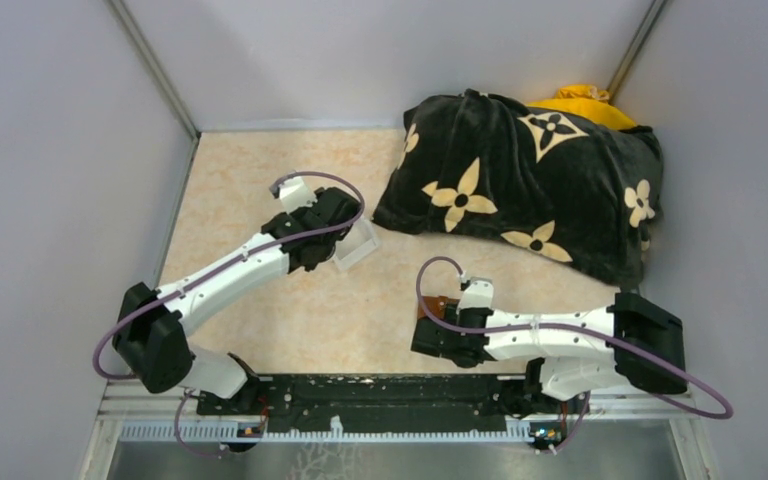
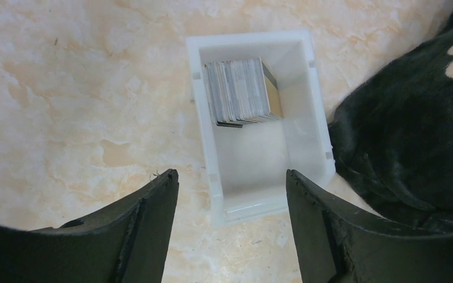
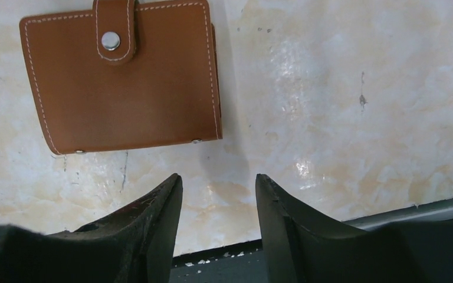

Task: Put the credit cards into the card holder
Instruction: Move the card holder to the center of the board.

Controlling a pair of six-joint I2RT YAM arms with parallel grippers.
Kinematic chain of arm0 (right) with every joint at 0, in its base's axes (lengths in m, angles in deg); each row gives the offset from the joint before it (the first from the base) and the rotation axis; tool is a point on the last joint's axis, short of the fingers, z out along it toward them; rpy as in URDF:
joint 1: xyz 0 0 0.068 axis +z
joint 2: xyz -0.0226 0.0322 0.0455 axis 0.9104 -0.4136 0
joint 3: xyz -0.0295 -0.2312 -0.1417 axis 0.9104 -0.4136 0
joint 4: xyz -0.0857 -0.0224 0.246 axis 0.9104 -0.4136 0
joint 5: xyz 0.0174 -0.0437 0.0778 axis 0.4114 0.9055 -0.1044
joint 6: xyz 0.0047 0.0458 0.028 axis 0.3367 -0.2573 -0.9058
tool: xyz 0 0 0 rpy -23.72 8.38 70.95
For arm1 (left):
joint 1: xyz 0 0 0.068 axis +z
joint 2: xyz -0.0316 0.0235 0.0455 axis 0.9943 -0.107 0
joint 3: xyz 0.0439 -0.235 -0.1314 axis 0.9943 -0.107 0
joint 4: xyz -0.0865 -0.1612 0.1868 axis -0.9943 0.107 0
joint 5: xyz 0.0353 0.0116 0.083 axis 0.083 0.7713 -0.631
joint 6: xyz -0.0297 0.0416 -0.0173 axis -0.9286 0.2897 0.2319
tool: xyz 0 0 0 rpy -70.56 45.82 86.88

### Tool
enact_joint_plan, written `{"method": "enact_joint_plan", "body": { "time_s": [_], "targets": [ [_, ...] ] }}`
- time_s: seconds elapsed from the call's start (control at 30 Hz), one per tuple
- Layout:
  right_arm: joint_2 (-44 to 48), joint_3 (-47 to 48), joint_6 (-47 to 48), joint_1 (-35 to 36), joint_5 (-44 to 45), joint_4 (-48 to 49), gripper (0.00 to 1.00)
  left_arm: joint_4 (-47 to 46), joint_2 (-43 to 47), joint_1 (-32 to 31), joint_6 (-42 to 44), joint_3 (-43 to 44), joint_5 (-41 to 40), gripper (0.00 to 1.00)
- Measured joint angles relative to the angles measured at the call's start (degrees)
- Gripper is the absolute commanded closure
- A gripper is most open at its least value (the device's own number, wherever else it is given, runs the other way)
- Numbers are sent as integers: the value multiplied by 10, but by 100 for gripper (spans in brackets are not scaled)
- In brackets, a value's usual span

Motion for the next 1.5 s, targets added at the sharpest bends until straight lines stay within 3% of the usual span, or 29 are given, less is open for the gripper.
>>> {"method": "enact_joint_plan", "body": {
  "time_s": [0.37, 0.57, 0.93, 1.13, 1.37, 1.5],
  "targets": [
    [-66, -5, 93, -29, -36, 92, 50, 20, 39, 0, -51, -50, -56, 31],
    [-81, -3, 201, -79, -40, 184, 50, 35, 66, 0, -88, -85, -77, 31],
    [-203, 97, 408, -90, -54, 310, 52, 52, 78, 0, -109, -101, -87, 31],
    [-198, 115, 452, -90, -85, 266, 52, 54, 77, 0, -115, -103, -86, 31],
    [-60, 115, 443, -89, -80, 155, 51, 53, 77, 0, -119, -116, -80, 31],
    [-26, 100, 440, -110, -77, 139, 51, 53, 77, 0, -119, -118, -76, 31]
  ]
}}
